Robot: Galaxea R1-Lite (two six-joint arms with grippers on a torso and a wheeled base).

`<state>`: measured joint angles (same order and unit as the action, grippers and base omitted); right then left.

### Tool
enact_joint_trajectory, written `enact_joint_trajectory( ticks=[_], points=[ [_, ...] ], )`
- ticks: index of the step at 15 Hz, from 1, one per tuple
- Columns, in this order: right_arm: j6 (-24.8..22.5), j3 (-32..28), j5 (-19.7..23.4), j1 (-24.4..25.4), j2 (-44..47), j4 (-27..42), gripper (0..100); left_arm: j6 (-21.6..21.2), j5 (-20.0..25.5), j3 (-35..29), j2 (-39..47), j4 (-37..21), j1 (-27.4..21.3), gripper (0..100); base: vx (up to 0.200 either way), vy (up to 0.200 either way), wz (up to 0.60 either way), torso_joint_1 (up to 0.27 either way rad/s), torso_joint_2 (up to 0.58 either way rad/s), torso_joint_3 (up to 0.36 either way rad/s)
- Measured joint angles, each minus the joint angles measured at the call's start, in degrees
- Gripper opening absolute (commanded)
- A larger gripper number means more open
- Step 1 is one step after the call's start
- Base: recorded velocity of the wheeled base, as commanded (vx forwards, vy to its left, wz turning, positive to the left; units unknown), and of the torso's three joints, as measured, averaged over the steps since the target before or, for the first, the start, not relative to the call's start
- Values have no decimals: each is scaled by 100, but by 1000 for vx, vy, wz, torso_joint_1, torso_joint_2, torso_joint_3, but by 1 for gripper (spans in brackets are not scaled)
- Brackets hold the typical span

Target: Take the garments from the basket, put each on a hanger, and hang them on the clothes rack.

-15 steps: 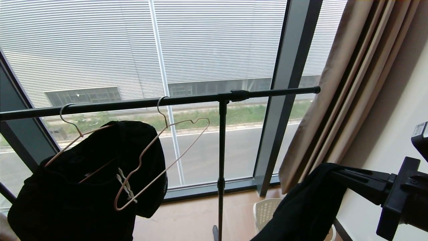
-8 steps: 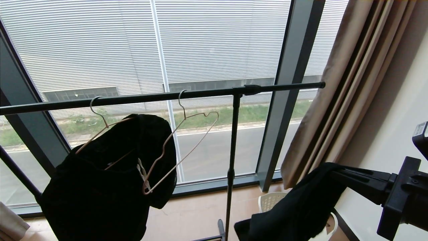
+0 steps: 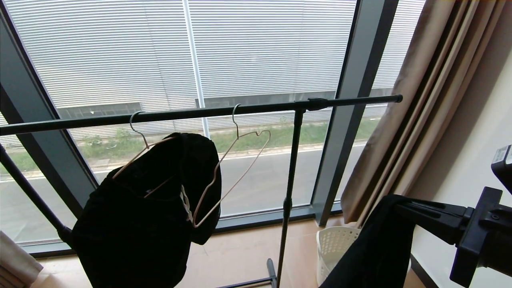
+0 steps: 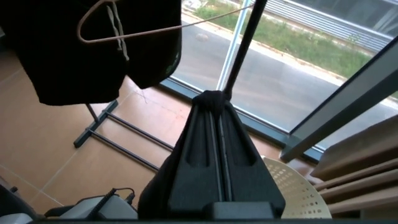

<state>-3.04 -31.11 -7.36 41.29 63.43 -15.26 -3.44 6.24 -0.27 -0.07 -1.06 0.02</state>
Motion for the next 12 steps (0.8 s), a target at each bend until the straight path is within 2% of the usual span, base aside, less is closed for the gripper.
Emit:
enact_joint_trajectory(
  ticks=[5, 12],
  points=[
    [2, 5, 9, -11, -1, -250, 0, 76, -34, 0, 0, 2, 7, 100, 0, 0, 0, 0, 0, 0],
    [0, 101, 26, -28, 2, -291, 0, 77, -34, 0, 0, 0, 11, 100, 0, 0, 0, 152, -321, -178]
  ],
)
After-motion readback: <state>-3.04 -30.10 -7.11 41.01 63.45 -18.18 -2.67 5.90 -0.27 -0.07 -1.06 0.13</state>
